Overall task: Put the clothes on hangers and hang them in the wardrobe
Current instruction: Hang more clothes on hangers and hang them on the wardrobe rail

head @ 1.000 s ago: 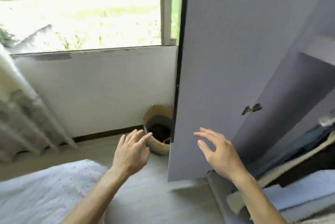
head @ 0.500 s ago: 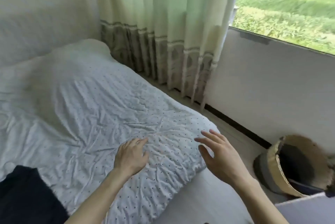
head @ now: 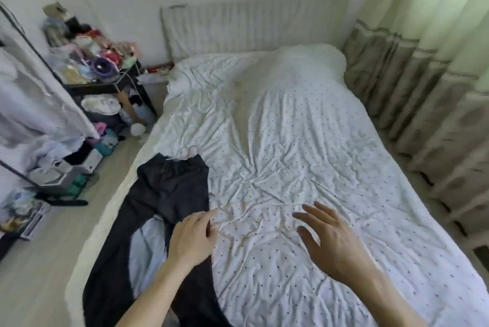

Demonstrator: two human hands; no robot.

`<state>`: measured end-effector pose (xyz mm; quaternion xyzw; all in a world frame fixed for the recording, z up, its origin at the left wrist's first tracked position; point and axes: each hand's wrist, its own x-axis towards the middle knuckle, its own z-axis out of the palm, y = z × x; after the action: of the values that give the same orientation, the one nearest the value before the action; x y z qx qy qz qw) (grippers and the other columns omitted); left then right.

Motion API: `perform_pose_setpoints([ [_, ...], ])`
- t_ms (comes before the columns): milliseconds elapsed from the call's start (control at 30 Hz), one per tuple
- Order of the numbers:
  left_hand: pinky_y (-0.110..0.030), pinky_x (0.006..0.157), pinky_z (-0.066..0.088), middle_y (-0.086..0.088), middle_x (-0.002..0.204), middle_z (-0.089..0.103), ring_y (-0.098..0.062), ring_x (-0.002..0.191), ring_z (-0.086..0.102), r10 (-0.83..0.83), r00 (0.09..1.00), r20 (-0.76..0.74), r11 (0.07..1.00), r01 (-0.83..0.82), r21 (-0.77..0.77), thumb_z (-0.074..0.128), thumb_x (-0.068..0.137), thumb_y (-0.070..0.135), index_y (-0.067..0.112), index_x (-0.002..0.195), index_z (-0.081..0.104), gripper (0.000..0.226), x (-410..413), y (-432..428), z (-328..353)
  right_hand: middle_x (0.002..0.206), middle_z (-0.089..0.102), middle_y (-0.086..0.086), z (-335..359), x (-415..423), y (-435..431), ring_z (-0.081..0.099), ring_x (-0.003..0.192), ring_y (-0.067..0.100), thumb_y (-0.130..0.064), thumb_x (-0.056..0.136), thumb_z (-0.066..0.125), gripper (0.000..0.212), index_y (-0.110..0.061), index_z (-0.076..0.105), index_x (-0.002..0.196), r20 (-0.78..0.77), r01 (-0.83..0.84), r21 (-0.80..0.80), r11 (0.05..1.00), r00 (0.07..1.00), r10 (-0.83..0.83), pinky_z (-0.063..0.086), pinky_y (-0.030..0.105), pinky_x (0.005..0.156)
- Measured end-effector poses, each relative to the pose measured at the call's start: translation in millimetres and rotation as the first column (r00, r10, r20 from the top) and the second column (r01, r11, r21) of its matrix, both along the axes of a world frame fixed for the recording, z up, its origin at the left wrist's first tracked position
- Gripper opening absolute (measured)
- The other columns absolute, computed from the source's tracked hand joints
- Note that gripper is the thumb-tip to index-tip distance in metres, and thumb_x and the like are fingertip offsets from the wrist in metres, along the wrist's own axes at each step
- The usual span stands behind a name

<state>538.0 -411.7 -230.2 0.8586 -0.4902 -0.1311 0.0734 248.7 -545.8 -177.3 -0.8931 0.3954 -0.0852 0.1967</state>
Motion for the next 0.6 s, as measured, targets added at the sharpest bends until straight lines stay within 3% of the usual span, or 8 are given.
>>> perform_pose_setpoints([
  [133,-0.026,0.107,0.04,0.011,0.146,0.051,-0.008,0.133,0.048,0.143,0.99,0.02,0.99,-0.143,0.02,0.05,0.098,0.04,0.028,0.148,0.044,0.052,29,35,-6,0.149,0.047,-0.011,-20,46,-4,0.03,0.147,0.017,-0.045,0.101,0.042,0.039,-0.038,0.054,0.138,-0.018,-0.149,0.037,0.988,0.989,0.149,0.034,0.035,0.114],
  [300,-0.027,0.098,0.042,0.011,0.141,0.056,-0.012,0.128,0.052,0.245,0.969,0.015,0.967,-0.246,0.071,0.05,0.099,0.039,0.03,0.148,0.043,0.051,70,52,-9,0.156,0.038,-0.008,-40,108,-6,0.019,0.151,0.018,-0.047,0.102,0.038,0.044,-0.038,0.045,0.144,-0.072,-0.26,0.148,0.954,0.959,0.272,0.025,0.036,0.121],
  [467,-0.031,0.099,0.045,0.009,0.138,0.059,-0.014,0.127,0.055,0.259,0.966,0.013,0.956,-0.258,0.138,0.053,0.096,0.037,0.029,0.146,0.047,0.051,145,36,-34,0.158,0.035,-0.007,-67,181,-28,0.016,0.152,0.019,-0.046,0.103,0.037,0.044,-0.037,0.042,0.146,-0.14,-0.285,0.214,0.934,0.938,0.318,0.025,0.038,0.121],
  [600,-0.039,0.11,0.039,0.012,0.146,0.05,-0.013,0.136,0.045,0.236,0.971,-0.033,0.948,-0.223,0.229,0.049,0.096,0.038,0.031,0.148,0.044,0.052,222,4,-71,0.159,0.033,-0.008,-98,253,-55,0.017,0.152,0.017,-0.046,0.103,0.035,0.046,-0.037,0.038,0.148,-0.212,-0.227,0.253,0.94,0.935,0.283,0.024,0.036,0.12],
])
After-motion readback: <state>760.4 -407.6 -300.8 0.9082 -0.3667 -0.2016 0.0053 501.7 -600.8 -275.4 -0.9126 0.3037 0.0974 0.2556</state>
